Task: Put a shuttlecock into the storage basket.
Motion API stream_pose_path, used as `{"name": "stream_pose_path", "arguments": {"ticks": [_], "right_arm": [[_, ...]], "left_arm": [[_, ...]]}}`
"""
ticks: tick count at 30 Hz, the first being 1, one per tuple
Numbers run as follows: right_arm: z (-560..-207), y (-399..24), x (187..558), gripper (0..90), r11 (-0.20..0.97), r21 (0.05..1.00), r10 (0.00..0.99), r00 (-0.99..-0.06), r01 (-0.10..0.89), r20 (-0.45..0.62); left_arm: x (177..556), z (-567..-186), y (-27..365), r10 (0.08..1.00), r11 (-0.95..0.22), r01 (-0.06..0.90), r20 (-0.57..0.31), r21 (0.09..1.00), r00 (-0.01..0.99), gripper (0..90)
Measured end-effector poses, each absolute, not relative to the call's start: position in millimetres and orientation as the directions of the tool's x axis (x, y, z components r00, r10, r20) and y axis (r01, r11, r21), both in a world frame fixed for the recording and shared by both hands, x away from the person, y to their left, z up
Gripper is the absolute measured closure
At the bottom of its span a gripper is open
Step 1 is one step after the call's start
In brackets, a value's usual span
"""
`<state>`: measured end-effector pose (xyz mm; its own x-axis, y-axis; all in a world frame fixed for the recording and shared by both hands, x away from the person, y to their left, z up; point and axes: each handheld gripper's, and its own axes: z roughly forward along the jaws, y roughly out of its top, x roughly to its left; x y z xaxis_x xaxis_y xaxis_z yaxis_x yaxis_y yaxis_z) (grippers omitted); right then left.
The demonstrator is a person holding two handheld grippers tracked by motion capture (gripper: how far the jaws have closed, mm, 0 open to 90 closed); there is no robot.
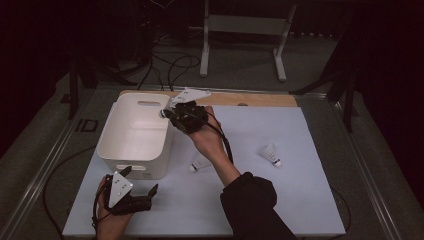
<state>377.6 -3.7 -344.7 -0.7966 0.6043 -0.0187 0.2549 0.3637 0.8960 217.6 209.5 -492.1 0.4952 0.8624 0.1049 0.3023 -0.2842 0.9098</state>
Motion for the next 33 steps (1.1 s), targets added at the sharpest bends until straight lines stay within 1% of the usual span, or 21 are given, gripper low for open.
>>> {"name": "stream_pose_path", "arguments": {"ticks": [21, 24, 25, 27, 28, 29, 31, 33], "right_arm": [[-345, 18, 373, 84.2, 0.381, 0.891, 0.573, -0.819, 0.249, -0.016], [-344, 20, 372, 83.5, 0.385, 0.891, 0.568, -0.822, 0.242, -0.022], [-344, 21, 372, 82.1, 0.385, 0.892, 0.561, -0.827, 0.236, -0.023], [-343, 22, 372, 60.8, 0.372, 0.899, 0.564, -0.826, 0.233, -0.019], [-343, 22, 373, 52.6, 0.359, 0.902, 0.567, -0.823, 0.239, -0.008], [-343, 21, 374, 47.0, 0.349, 0.902, 0.564, -0.825, 0.252, 0.013], [-343, 20, 374, 30.3, 0.353, 0.900, 0.577, -0.817, 0.256, 0.006], [-343, 19, 375, 26.1, 0.357, 0.896, 0.594, -0.804, 0.264, 0.000]], "left_arm": [[217, -491, 210, 0.862, -0.283, 0.302, 0.103, 0.911, 0.496, 0.6], [217, -491, 210, 0.862, -0.282, 0.301, 0.103, 0.911, 0.496, 0.6], [217, -491, 210, 0.863, -0.282, 0.300, 0.104, 0.911, 0.495, 0.6], [217, -491, 211, 0.863, -0.280, 0.298, 0.104, 0.913, 0.494, 0.6], [217, -491, 211, 0.864, -0.281, 0.297, 0.105, 0.913, 0.493, 0.6], [217, -491, 211, 0.863, -0.280, 0.297, 0.104, 0.913, 0.494, 0.6], [217, -491, 211, 0.863, -0.280, 0.298, 0.104, 0.912, 0.494, 0.6], [217, -491, 210, 0.864, -0.277, 0.298, 0.101, 0.913, 0.494, 0.6]]}}
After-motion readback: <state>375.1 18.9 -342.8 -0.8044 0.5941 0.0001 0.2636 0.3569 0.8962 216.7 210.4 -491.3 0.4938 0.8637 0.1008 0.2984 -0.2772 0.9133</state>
